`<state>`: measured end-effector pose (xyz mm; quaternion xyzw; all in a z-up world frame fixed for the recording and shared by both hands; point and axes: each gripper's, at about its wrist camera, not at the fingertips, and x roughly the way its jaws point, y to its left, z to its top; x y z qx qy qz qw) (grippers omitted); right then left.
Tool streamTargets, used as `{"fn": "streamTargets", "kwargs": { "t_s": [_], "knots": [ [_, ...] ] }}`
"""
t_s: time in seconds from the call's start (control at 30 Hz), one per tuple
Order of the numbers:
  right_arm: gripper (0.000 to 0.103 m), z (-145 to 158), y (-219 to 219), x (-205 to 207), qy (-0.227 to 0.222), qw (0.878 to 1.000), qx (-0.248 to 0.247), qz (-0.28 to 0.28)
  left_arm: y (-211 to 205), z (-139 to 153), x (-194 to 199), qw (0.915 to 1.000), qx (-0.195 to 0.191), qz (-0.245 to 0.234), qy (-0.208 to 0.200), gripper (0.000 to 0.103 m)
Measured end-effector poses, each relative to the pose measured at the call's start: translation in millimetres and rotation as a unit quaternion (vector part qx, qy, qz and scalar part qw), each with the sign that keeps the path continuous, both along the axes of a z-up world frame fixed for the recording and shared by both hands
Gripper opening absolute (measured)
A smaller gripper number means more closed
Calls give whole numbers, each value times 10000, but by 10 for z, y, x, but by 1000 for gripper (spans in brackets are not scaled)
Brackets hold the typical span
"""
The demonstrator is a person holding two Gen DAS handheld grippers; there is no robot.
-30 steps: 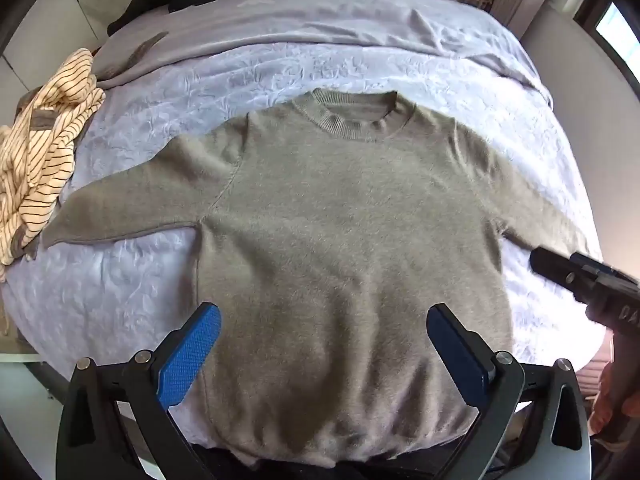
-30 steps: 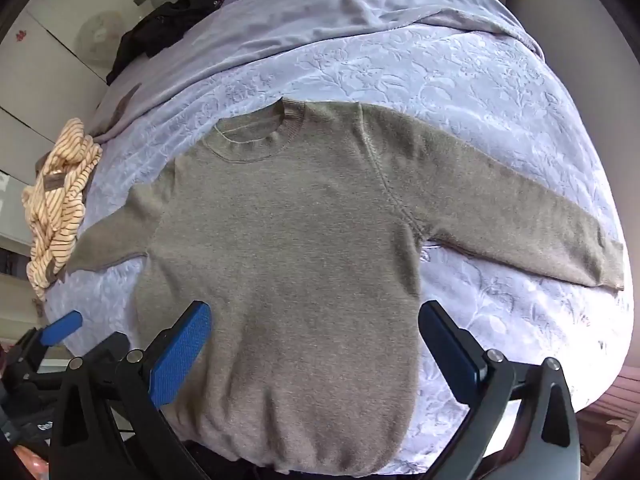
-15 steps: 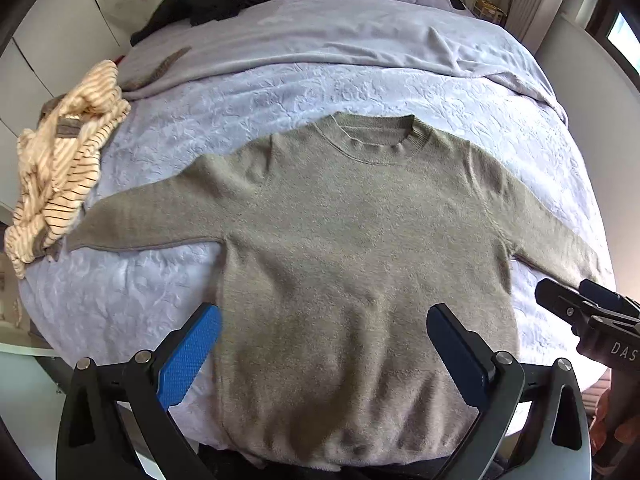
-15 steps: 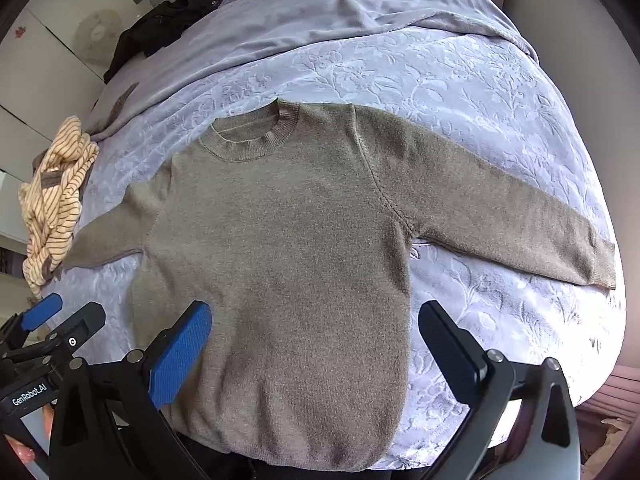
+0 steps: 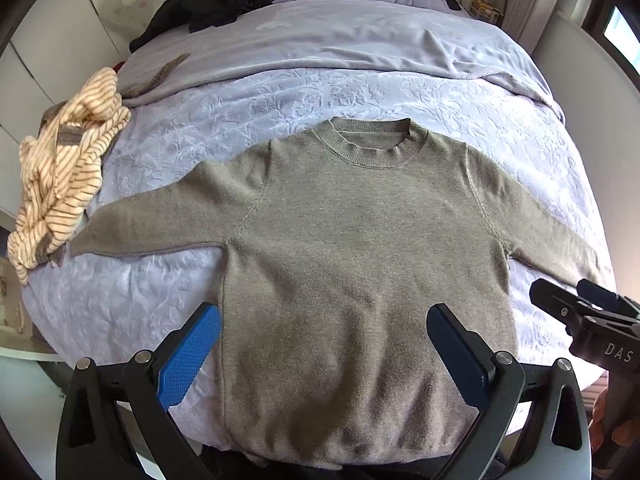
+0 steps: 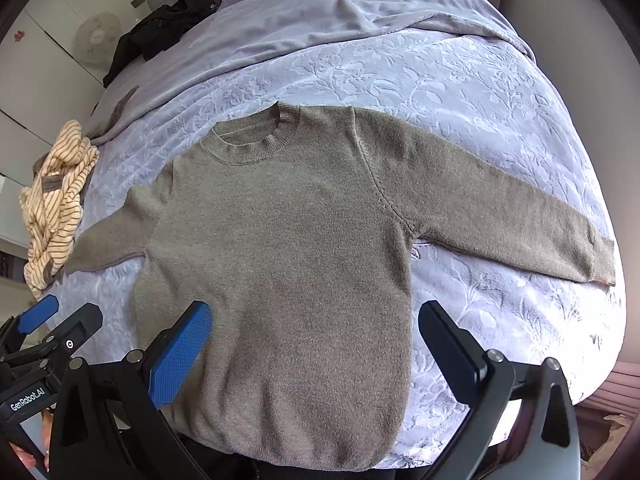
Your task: Fold small clothes
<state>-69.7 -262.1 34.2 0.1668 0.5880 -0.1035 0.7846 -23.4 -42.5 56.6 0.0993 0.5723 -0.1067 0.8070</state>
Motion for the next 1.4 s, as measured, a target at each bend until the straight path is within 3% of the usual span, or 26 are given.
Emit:
{"fn": "streamTargets", "kwargs": {
  "t_s": [0.3, 1.4],
  "knots": [
    [103, 16, 14, -2, 24, 10000, -58, 31, -66, 9, 4, 9998, 176, -120, -18, 103],
    [103, 61, 172, 107, 154, 9990, -318, 269, 28, -6, 83, 9999, 103, 108, -4, 103]
  ]
}}
